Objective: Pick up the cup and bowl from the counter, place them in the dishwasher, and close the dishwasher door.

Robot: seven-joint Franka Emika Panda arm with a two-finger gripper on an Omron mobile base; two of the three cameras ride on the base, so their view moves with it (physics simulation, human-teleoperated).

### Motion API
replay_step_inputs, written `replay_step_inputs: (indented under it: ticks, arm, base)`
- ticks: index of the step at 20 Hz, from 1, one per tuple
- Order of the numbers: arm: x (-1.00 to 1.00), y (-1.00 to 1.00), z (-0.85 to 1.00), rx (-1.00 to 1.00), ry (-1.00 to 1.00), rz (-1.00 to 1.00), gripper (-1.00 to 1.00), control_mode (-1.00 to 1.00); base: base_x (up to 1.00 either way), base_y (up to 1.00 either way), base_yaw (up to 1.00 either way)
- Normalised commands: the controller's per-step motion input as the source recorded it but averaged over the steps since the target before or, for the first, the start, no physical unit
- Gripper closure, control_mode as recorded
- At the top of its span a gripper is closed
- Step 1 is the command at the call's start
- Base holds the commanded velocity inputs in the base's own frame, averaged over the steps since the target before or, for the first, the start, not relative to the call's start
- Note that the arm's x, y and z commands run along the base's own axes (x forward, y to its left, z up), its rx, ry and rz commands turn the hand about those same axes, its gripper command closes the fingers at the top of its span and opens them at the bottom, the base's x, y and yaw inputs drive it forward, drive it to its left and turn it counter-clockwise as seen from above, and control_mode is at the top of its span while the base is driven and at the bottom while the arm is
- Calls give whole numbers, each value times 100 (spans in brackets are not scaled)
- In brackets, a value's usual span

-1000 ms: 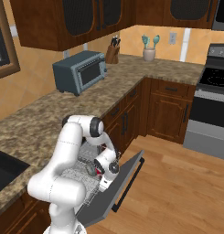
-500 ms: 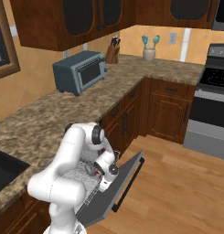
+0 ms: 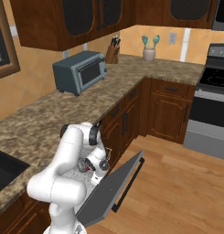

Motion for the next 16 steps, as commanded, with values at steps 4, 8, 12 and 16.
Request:
replay_step_inputs:
  ticks: [4,8,12,16]
  arm:
    - [1,94,43,-3,-12,0,-100,-100]
    - [0,51,59,0,-15,0,-100,-100]
    - [-12,-67,54,0,-5,-8,-100,-100]
    - [-4,-94,96,1,0,-10,-100,-100]
  base:
    - [0,0,0]
    - [0,0,0]
    - [0,0,0]
    - [0,0,0]
